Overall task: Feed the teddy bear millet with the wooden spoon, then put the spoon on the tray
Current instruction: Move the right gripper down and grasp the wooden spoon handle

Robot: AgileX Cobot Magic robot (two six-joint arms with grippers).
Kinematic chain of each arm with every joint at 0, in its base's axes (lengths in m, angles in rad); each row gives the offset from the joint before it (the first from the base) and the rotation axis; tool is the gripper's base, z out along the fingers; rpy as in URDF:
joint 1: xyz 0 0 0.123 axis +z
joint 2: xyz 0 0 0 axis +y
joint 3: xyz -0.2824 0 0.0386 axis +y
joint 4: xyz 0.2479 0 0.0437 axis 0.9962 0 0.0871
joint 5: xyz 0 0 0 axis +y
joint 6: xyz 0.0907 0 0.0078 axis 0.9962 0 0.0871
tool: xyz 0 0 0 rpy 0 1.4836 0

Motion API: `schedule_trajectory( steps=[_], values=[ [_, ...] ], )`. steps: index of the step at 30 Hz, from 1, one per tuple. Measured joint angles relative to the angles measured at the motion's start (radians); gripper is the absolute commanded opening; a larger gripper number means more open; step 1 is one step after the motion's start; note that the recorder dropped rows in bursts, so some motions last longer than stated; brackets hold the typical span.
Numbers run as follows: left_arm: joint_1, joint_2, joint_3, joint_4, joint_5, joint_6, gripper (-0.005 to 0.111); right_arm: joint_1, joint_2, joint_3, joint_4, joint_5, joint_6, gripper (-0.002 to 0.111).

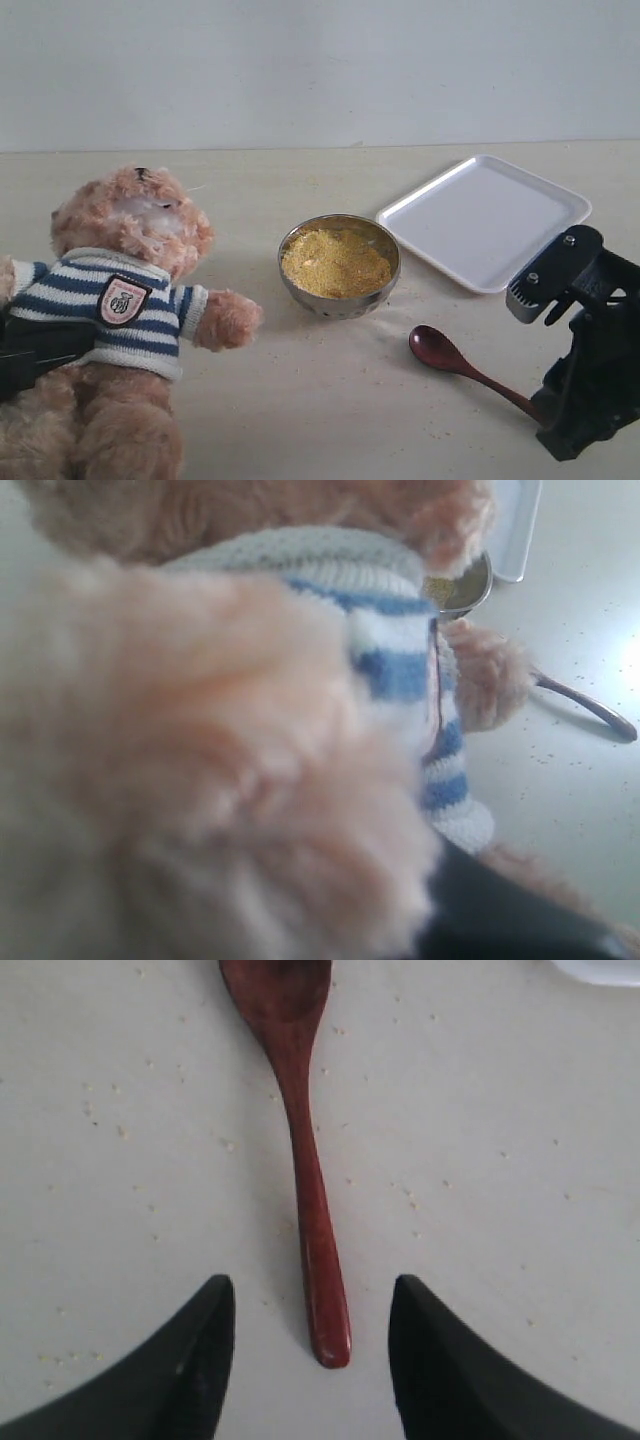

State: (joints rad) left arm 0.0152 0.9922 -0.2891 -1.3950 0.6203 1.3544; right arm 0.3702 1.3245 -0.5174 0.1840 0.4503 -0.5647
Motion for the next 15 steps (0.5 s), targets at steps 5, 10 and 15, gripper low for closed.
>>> schedule_trajectory(
  steps=[5,10,15],
  values=[
    [0.0,0.0,0.0,0.0,-0.005,0.004,0.005,0.0,0.081,0.0,-0.005,-0.046,-0.01,0.048],
    [0.0,0.0,0.0,0.0,-0.005,0.007,0.005,0.0,0.111,0.044,-0.007,-0.15,-0.012,0.048],
    [0.0,0.0,0.0,0.0,-0.009,0.021,0.005,0.0,0.112,0.089,-0.007,-0.256,-0.012,0.048]
  ],
)
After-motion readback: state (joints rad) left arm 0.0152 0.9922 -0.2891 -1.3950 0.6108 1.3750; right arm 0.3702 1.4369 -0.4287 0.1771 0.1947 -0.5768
